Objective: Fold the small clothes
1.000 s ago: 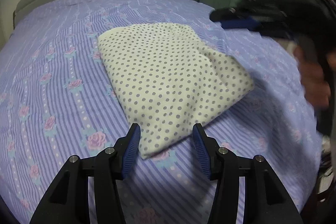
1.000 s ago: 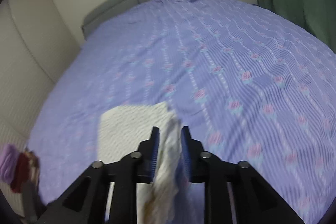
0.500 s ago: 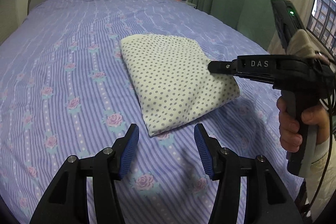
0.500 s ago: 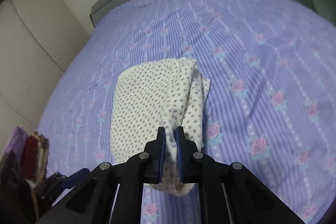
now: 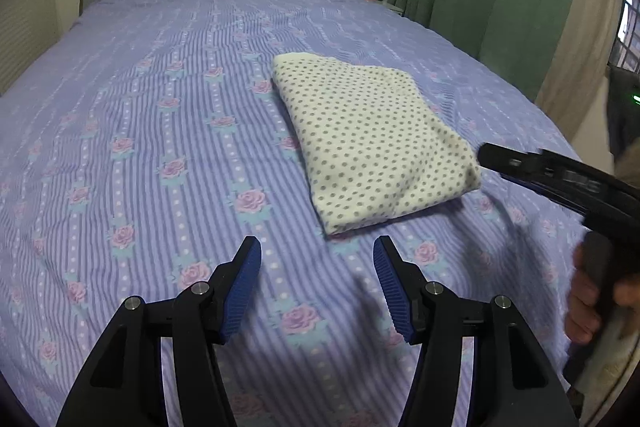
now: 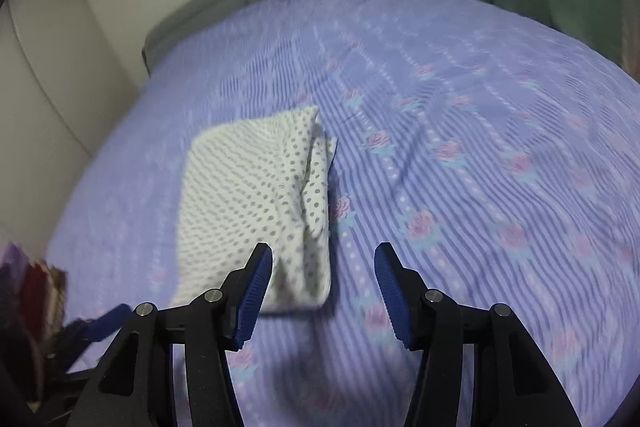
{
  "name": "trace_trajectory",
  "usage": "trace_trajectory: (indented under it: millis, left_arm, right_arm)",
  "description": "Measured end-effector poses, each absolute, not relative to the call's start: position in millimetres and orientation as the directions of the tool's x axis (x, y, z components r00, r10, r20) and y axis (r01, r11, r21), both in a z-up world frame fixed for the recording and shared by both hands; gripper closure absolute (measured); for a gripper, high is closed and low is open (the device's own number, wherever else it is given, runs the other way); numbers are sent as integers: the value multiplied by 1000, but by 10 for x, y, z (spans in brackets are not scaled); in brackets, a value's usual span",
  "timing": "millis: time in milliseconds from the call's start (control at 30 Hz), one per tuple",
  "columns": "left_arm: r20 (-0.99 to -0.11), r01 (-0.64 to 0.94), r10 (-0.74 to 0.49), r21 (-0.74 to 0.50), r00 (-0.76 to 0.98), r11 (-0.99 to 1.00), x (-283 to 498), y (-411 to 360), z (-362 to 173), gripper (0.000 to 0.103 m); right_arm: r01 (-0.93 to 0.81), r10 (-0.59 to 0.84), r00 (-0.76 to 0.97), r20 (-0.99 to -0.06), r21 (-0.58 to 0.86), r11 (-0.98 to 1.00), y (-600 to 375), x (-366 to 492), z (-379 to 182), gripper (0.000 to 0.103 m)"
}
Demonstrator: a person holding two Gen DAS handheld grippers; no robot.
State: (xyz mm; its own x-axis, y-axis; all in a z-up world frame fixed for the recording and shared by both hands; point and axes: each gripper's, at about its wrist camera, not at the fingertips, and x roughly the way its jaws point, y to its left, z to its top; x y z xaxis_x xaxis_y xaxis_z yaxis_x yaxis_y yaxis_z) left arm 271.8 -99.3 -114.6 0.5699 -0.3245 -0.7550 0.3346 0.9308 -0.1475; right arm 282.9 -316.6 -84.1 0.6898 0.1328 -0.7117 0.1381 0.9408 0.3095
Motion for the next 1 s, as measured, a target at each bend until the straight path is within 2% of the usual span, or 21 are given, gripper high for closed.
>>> trace_trajectory:
  millis: [167,333,467,533,600,667,700,900,1000]
  left_arm:
    - [-769,386,-311,-91,559,918,2745,-1097,-1276,46]
    - [-778,411,-285,-38,560,911,2851,-1238,-1387,46]
    - [-774,417,-296,-46,559,908,2931,-1280,-1396,46]
    - [-771,429,-305,-46,559,902,2961,-1298,-1388,46]
    - [-771,433,-296,-29,564,901,2972,-1324,-1395,46]
    - [-773,441,-295,-22,562,897,2995,-1355,-1400,46]
    - [-771,442,-298,-23,563,897,2987,-1351,-1397,46]
    - [-762,432,-320,-58,563,900,3030,-1389,-1386,46]
    - [-752,421,-307,-43,583,906,3035,-1450,-1373,46]
  right_arm:
    - [174,136,693,-708,347,922,-3163,2594,-894,49]
    - [173,220,686,-694,449,876,-3174,2597,-1036,49]
    - [150,278,673,-685,496,855,-3105,2694,-1096,50]
    - [160,301,664,-684,523,837,-3096,2751,-1152,57]
    - [182,307,654,-692,538,823,-3112,2824,-1219,60]
    - [202,328,648,-687,570,797,-3153,2856,-1272,73]
    - [202,349,647,-678,593,779,-3182,2870,-1274,89]
    - [115,367,745,-558,649,752,-3265,2799,-930,91]
    - [123,354,728,-587,620,775,-3238,2857,-902,91]
